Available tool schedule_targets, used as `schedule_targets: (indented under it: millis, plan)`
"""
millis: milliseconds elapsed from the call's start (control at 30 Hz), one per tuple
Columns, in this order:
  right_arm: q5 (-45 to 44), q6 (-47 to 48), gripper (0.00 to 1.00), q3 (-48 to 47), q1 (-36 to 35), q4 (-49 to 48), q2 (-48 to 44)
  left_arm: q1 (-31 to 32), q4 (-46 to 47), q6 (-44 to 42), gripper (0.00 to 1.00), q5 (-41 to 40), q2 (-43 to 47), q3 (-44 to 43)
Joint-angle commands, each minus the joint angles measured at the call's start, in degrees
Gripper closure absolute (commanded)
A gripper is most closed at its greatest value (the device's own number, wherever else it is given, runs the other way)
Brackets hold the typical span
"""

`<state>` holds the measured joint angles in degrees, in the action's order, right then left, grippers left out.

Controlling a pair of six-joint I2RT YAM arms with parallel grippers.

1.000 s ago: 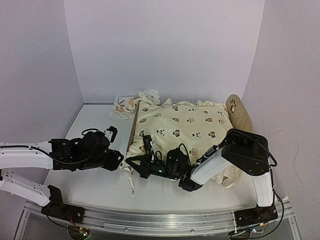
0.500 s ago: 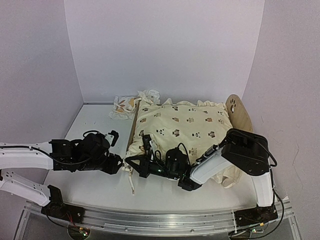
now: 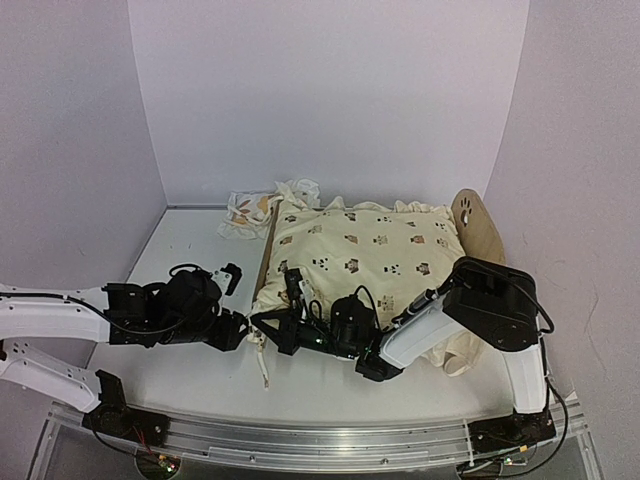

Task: Set up the pet bed

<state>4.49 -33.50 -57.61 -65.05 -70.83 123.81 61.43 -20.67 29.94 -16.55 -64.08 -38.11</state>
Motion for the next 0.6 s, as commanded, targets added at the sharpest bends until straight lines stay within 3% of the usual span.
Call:
schedule_targets:
  millis: [0,567]
  plan:
    - [-0.5,-0.8,1.0,-1.5,0.5,1.6,1.4,-0.3,5.8,-2.5,0.5,-0.8,-0.9,-0.8]
    - [0.1,-1.1,1.0,-0.8,0.5,1.5,0.7,-1.7,16.4,-5.6,0.65,0.8,-0.3,2.8]
